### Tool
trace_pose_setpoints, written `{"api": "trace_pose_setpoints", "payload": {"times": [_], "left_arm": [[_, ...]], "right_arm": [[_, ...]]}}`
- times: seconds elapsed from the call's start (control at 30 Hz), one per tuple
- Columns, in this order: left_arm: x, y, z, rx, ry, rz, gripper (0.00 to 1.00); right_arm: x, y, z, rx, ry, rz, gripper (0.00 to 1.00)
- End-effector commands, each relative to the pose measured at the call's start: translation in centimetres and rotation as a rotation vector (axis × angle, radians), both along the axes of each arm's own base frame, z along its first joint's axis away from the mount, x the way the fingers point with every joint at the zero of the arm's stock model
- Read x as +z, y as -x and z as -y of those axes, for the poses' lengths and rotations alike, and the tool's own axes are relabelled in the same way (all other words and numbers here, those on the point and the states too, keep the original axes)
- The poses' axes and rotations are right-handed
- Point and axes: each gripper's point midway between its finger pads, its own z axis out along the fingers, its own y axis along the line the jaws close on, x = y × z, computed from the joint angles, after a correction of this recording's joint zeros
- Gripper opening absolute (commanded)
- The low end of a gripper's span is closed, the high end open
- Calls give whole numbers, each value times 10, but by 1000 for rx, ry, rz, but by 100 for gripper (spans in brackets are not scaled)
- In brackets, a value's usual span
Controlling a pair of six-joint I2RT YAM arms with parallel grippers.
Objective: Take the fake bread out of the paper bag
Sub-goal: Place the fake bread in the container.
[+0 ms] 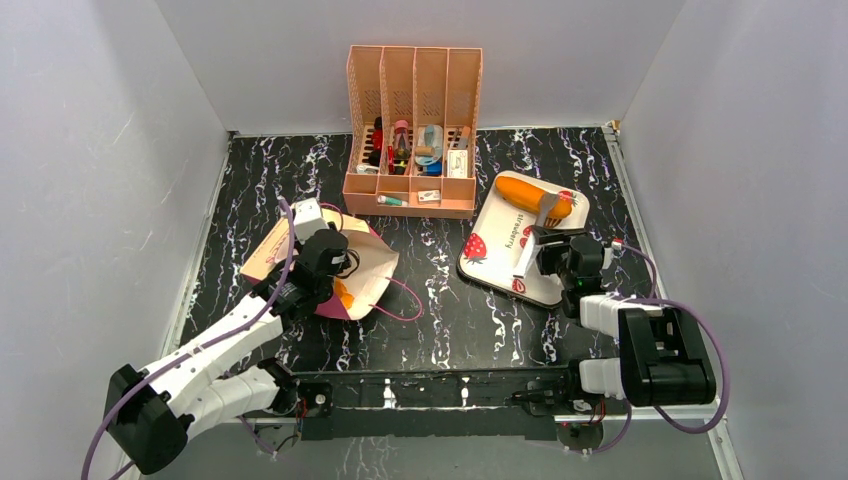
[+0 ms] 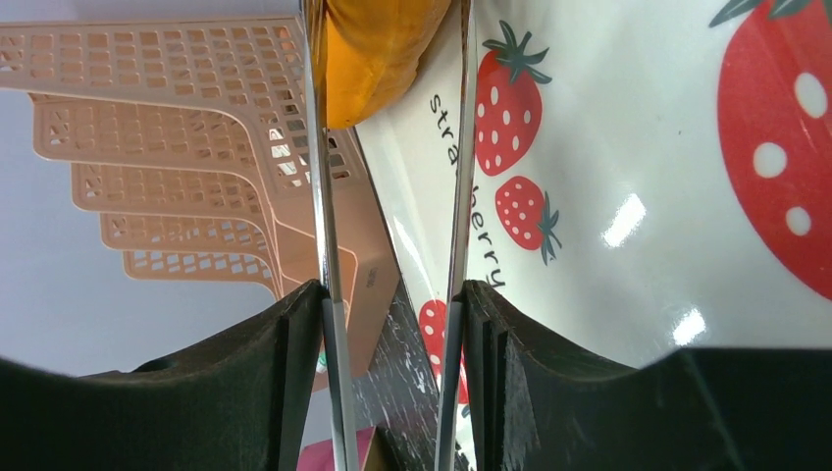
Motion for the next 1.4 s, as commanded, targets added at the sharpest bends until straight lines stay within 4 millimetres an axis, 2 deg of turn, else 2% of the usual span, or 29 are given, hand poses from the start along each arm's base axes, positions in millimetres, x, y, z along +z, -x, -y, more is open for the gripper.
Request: {"api": "trace_pose_setpoints", "payload": {"times": [0.0,0.43,0.67,0.8,1.2,1.37], "left_arm": [[16,-1,-1,9,26,32,34],[17,1,-3,12,28,42,35],[16,1,-3,10,28,40,35],[15,1,-3,8,25,36,35],[16,2,-3,5,25,35,35],[16,1,-1,-5,22,32,35]], "right_arm": [[24,-1,3,-11,10,81,49],[34,8,8,-24,41,98,49],[33,16,10,-29,57,92,50],[29,20,7,-15,54,81,49],[35,36,3,26,85,89,48],[43,42,-9,98,82,104,47]]}}
